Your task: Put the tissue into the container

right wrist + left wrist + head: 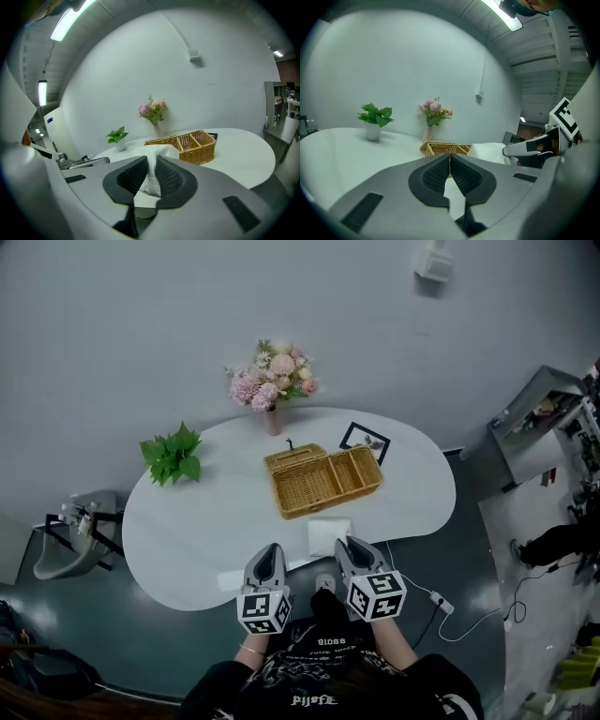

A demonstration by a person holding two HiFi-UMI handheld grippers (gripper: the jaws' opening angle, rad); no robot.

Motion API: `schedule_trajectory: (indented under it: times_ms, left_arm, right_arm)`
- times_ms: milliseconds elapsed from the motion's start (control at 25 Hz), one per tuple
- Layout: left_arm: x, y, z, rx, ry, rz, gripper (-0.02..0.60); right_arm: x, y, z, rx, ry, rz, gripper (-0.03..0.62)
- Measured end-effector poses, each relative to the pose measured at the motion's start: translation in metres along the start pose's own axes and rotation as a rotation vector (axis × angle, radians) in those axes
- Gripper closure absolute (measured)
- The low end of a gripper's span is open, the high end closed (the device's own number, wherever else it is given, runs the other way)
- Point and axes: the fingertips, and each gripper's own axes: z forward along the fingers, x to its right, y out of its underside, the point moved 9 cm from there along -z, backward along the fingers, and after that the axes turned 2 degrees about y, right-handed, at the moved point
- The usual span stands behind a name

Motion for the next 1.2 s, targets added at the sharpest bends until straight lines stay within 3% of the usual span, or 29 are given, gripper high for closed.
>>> schedule_trajectory:
  times_ms: [680, 1200]
  left_arm:
    - [0.022, -0.033, 0.090, 0.046, -0.169, 0.001, 0.555]
    - [0.008, -0.044, 0.097, 0.055, -0.247, -0.005, 0.556]
  right_arm:
    - [0.057, -0.067, 0.073, -0.043, -0.227, -0.082, 0.511]
    - [0.057, -0.092, 0.110, -0.076, -0.258, -0.049, 0.511]
